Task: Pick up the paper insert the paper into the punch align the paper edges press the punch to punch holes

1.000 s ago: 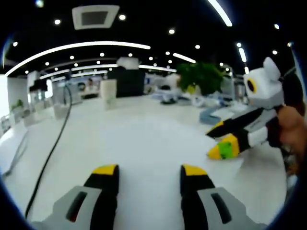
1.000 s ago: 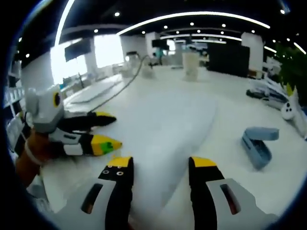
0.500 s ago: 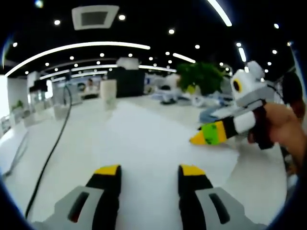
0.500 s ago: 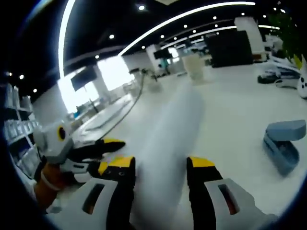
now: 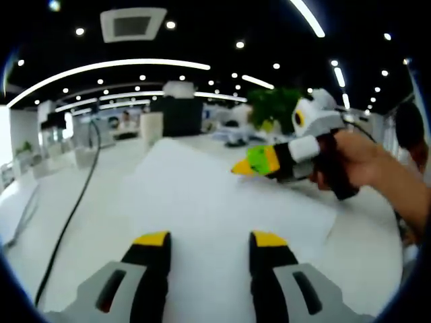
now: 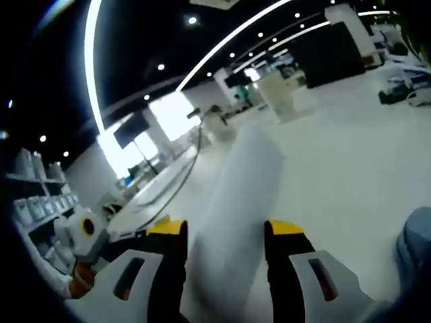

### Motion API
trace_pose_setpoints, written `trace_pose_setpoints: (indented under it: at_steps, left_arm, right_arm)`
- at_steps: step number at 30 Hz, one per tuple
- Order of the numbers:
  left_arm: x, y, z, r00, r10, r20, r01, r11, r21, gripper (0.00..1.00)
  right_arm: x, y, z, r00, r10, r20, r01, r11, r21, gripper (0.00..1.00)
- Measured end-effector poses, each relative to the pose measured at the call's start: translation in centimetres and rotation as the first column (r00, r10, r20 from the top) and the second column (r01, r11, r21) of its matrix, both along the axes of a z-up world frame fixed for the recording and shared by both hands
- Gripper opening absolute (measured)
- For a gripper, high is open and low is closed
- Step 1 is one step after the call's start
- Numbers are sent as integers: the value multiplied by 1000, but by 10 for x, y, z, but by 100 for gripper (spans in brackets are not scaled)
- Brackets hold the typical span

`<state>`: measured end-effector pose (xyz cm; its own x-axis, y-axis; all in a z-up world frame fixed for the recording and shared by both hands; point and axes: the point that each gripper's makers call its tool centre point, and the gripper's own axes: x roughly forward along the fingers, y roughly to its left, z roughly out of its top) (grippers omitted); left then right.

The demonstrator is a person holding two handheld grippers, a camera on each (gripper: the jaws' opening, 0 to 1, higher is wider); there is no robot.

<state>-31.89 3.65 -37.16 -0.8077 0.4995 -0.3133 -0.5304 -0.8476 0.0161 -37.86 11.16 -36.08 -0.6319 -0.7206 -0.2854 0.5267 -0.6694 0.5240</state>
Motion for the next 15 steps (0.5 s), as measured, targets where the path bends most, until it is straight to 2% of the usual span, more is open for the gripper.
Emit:
trace_pose_setpoints:
  at_steps: [4,5,8,9,11,15]
  left_arm:
    - [1,0,0,1000,0,0,0,1000,0,47]
    - [1,1,0,1000,0,0,0,1000,0,47]
    - [1,1,0,1000,-1,0,1,1000,0,47]
    - [1,1,0,1000,-2,0,2,1000,1,47]
    - [1,2,1,1000,-3,0,3,1000,1,47]
    - [2,3,1,1000,-5,1,5,1000,0,47]
  right_arm:
    - [-5,-14,2,999,45,18,-44,998,-36,47]
    - [1,-15,4,998,60,16,-59,997,-42,47]
    - [24,-36,10,984,171,44,-163,976,-142,45]
    - [28,-36,9,983,177,55,-168,976,-138,45]
    - [33,-37,10,982,186,36,-181,978,-106,44]
    - [47,-49,11,968,248,35,-244,966,-90,46]
